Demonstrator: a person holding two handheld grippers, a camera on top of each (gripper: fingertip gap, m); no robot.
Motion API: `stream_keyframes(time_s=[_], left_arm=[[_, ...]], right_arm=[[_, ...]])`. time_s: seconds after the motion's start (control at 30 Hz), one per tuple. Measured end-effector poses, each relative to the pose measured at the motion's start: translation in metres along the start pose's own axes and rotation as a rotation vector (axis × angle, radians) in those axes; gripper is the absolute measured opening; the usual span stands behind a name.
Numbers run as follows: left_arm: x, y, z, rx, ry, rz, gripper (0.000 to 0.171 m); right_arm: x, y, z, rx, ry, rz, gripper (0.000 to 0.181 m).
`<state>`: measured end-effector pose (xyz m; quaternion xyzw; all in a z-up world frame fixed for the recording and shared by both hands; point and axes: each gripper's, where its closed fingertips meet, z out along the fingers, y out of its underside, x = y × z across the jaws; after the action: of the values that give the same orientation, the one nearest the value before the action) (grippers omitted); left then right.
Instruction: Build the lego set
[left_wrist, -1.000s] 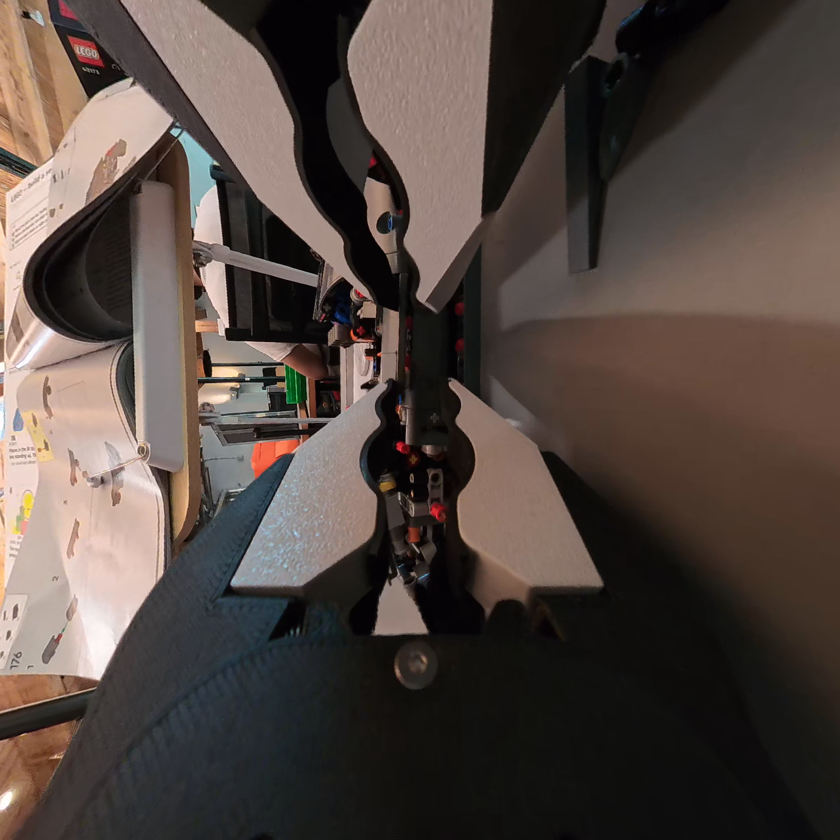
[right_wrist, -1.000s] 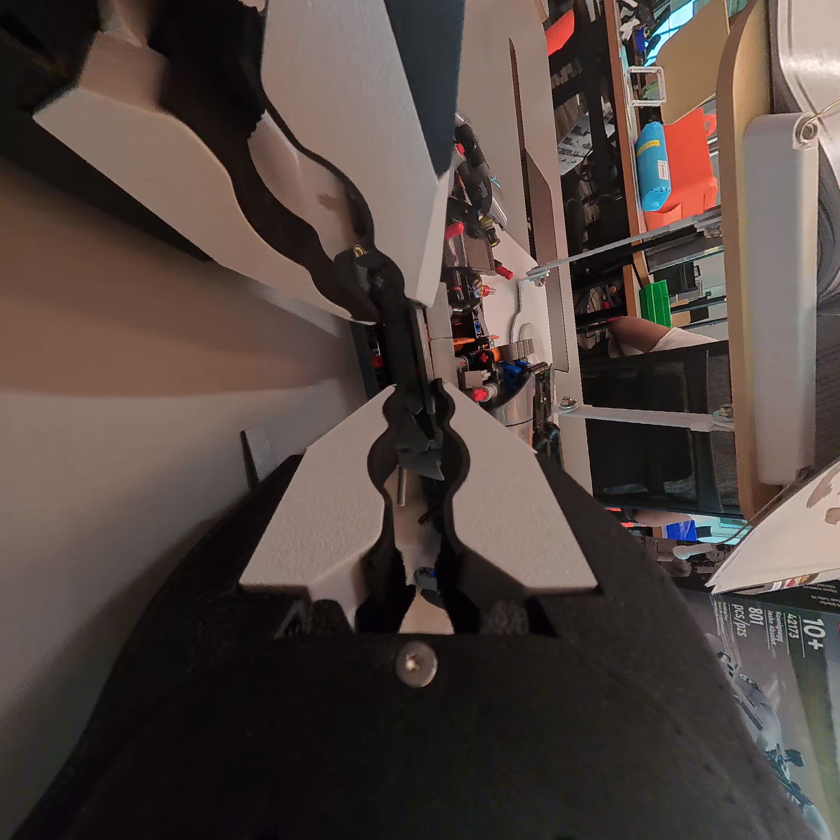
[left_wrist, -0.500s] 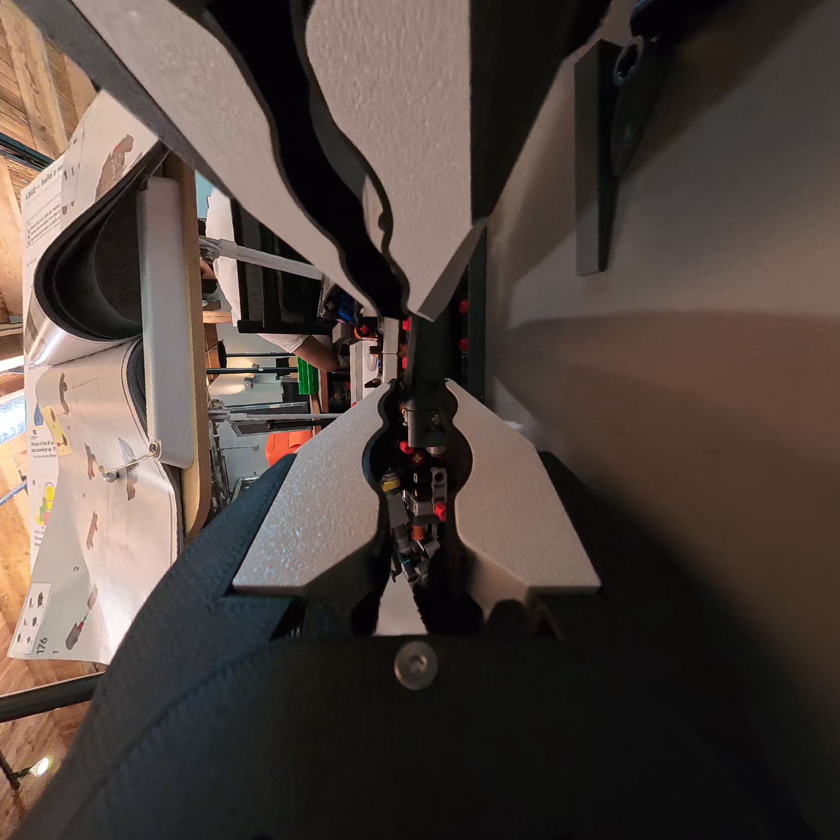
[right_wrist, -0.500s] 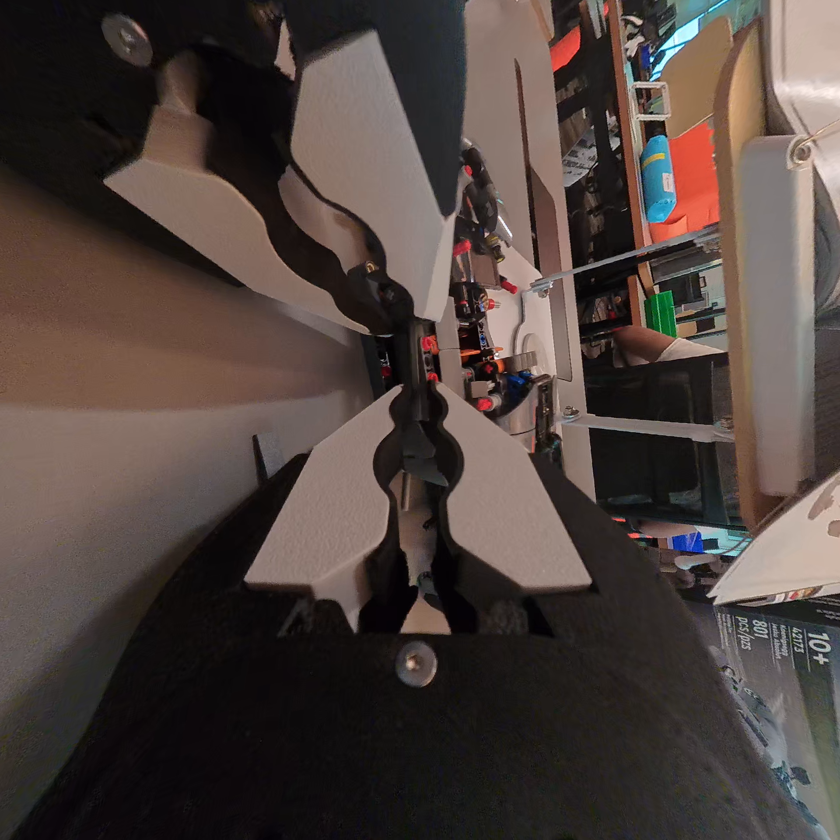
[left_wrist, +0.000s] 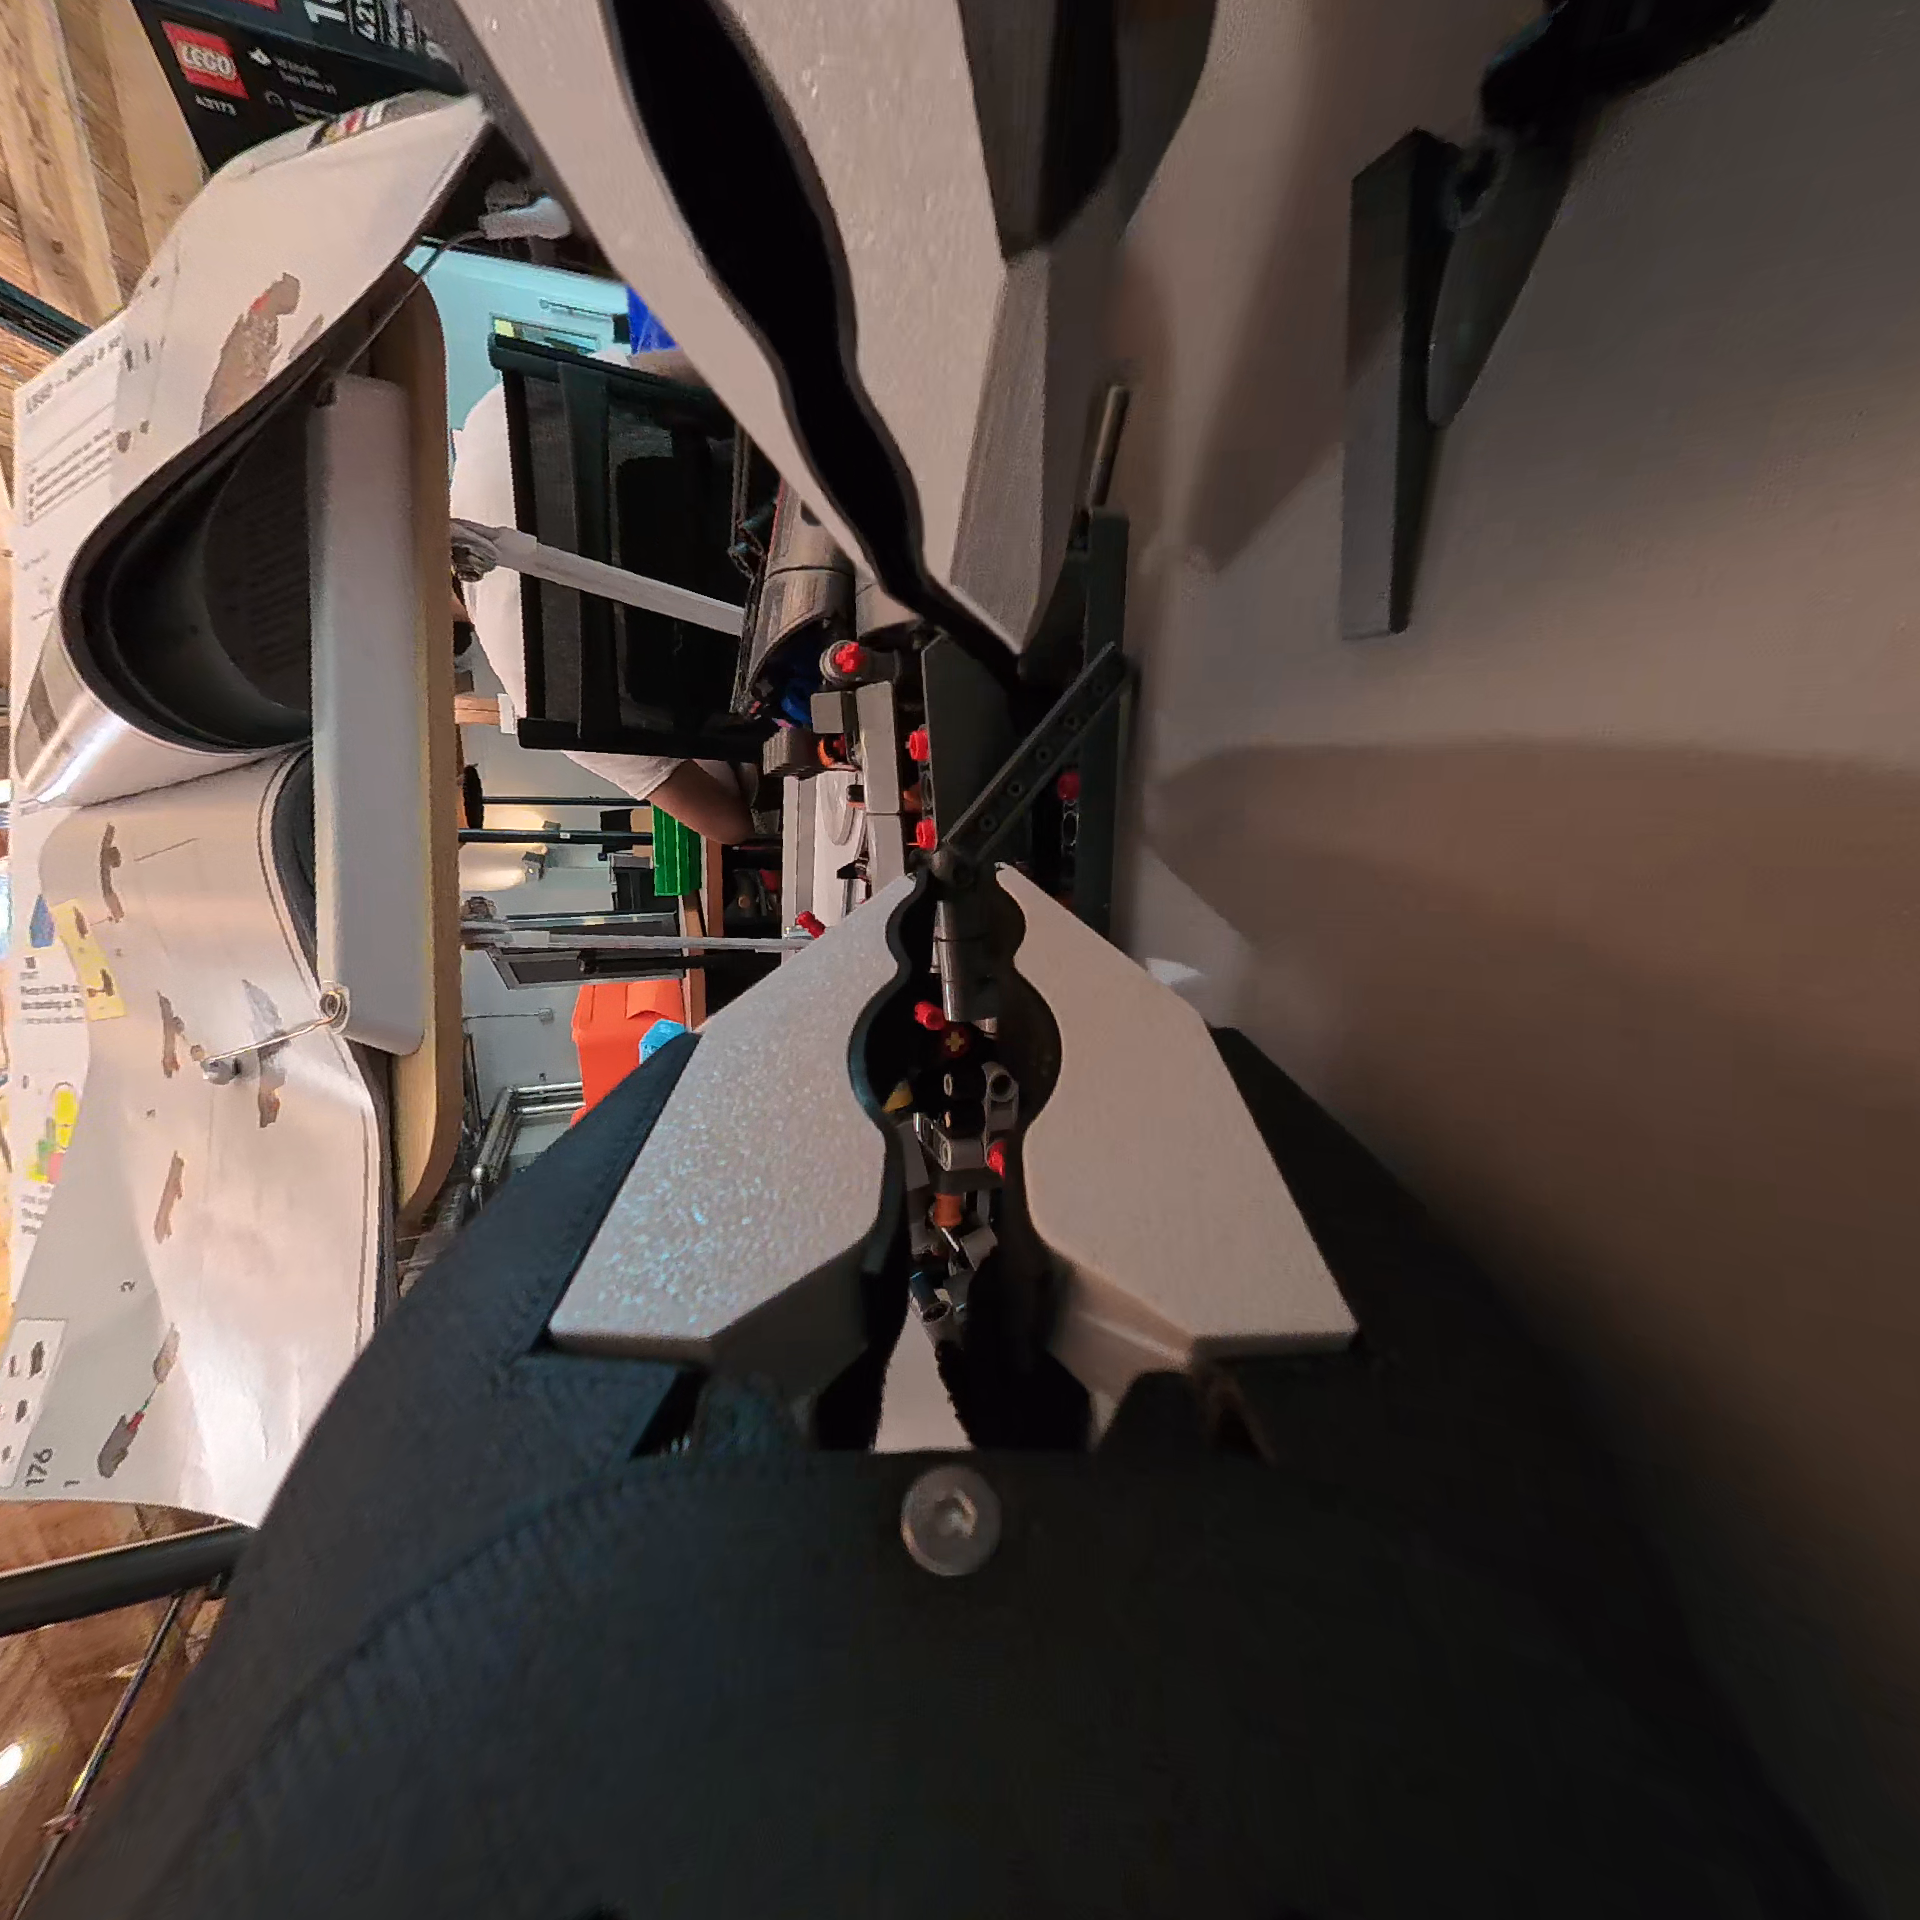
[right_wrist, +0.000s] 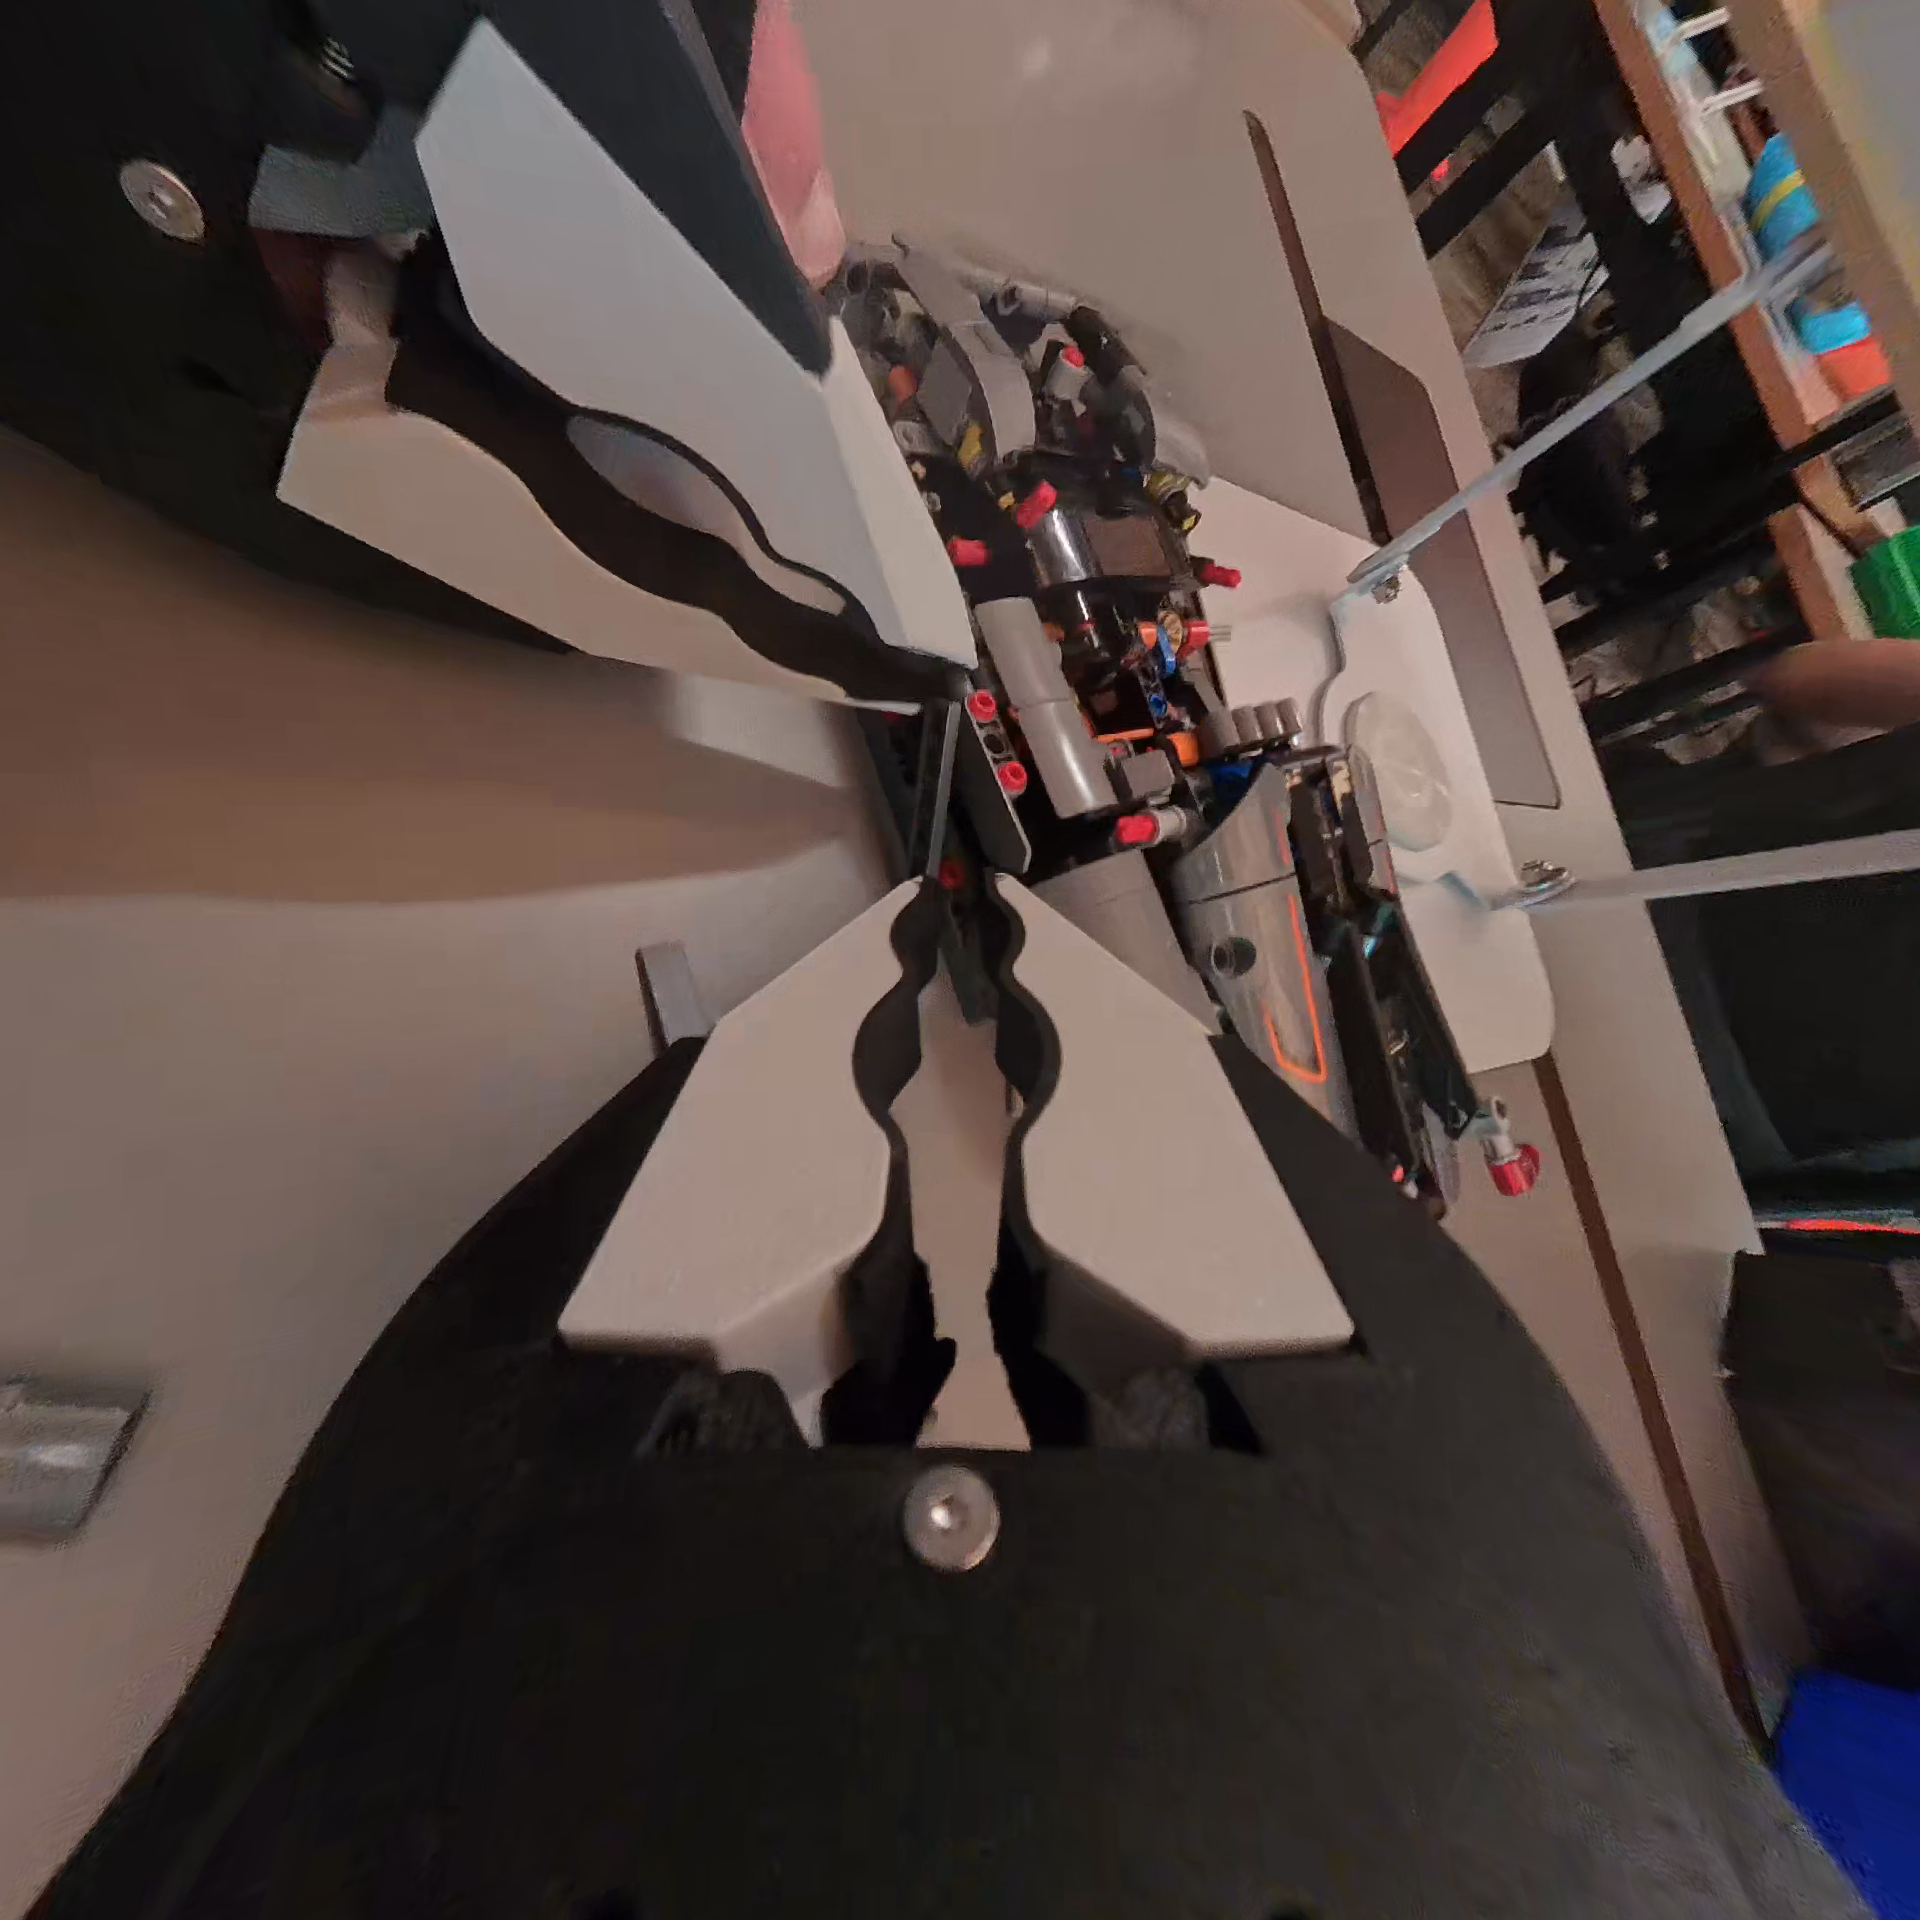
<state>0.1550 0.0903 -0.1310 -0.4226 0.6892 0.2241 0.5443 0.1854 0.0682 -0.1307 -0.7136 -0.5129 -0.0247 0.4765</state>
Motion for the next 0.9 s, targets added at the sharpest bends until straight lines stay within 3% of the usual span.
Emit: stream_keyframes(time_s=[0.23, 0.4, 0.67, 0.9], left_arm=[[0.0, 0.0, 0.0, -0.001, 0.006, 0.0, 0.005], [-0.001, 0.001, 0.001, -0.001, 0.01, -0.007, 0.005], [-0.004, 0.001, -0.003, 0.007, 0.001, -0.026, 0.0], [-0.01, -0.001, -0.004, 0.019, -0.008, -0.071, 0.036]], right_arm=[[-0.009, 0.003, 0.015, -0.044, -0.048, 0.043, 0.014], [-0.006, 0.007, 0.028, -0.114, -0.014, 0.061, 0.004], [-0.003, 0.002, 0.02, -0.054, -0.047, 0.134, 0.001], [0.001, 0.008, 0.002, -0.012, -0.089, 0.169, 0.001]])
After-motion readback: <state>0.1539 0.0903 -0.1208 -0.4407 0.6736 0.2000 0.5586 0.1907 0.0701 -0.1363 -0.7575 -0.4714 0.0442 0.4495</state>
